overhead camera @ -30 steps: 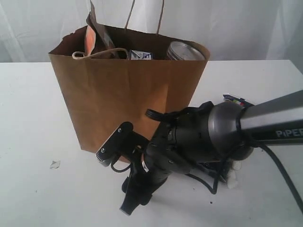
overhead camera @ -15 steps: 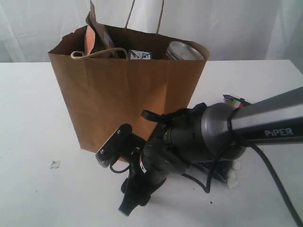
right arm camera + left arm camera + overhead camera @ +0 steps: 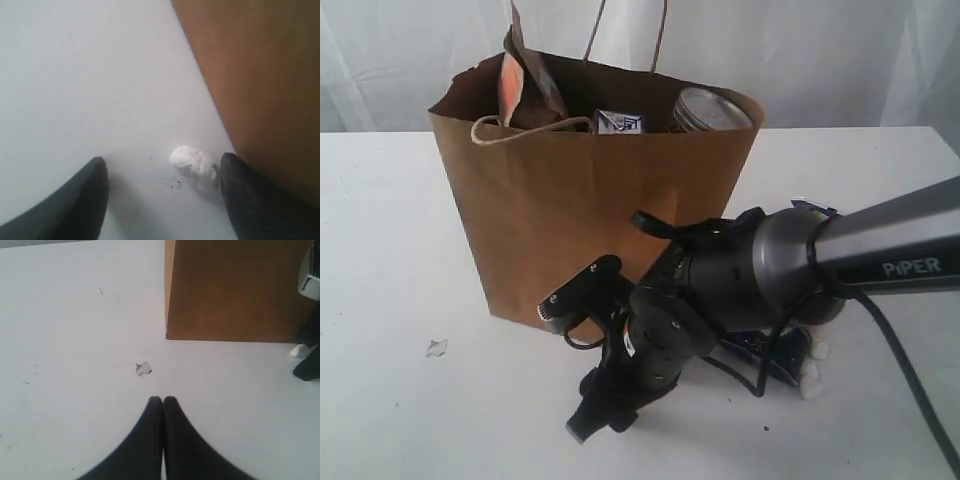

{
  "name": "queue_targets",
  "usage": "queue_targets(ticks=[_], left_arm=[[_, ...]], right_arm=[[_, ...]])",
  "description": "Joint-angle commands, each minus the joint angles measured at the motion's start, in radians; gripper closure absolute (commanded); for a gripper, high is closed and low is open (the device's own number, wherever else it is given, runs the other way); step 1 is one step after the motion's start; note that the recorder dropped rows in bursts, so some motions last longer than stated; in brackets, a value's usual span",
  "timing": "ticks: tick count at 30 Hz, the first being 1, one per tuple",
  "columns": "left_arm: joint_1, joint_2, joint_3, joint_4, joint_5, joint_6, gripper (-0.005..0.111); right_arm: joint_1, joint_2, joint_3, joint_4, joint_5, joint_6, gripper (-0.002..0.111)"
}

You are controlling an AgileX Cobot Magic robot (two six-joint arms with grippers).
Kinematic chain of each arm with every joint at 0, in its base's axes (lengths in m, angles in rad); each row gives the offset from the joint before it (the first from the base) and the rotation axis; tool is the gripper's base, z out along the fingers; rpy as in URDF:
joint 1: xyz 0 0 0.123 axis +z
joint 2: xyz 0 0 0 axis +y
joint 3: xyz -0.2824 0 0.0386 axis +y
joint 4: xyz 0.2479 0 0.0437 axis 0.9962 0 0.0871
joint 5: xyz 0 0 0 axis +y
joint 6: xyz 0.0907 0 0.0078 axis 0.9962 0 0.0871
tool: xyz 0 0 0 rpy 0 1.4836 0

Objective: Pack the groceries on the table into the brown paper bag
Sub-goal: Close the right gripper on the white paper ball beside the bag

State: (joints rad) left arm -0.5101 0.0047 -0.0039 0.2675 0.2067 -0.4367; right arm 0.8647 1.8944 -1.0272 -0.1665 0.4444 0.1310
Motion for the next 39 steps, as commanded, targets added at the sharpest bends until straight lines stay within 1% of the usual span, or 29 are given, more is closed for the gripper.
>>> queue_targets(ticks=[1, 6, 11, 16, 25, 35, 39], left_arm=[[-0.002, -0.005, 0.004, 0.003, 0.005, -0.009, 0.106], [-0.002, -0.005, 0.004, 0.003, 0.005, -0.009, 0.106], [-0.002, -0.005, 0.004, 0.003, 0.005, -0.009, 0.106], [-0.002, -0.005, 0.004, 0.003, 0.005, -0.009, 0.106], [-0.002, -0.005, 0.004, 0.003, 0.005, -0.009, 0.106], [-0.002, -0.005, 0.004, 0.003, 0.005, -0.009, 0.106], [-0.002, -0.005, 0.004, 0.003, 0.005, -0.009, 0.106]], right_arm=[[-0.039, 0.025, 0.012, -0.007, 0.032, 0.002, 0.048], [-0.041, 0.027, 0.012, 0.008, 0.027, -0.021, 0.048], [-0.041, 0.041, 0.012, 0.121, 0.022, -0.131, 0.052], [-0.041, 0.041, 0.01, 0.193, 0.021, -0.18, 0.053], [-0.041, 0.041, 0.01, 0.196, 0.036, -0.18, 0.072], [-0.039, 0.032, 0.016, 0.196, 0.081, -0.18, 0.098], [-0.029, -0.031, 0.05, 0.204, 0.067, -0.18, 0.1]])
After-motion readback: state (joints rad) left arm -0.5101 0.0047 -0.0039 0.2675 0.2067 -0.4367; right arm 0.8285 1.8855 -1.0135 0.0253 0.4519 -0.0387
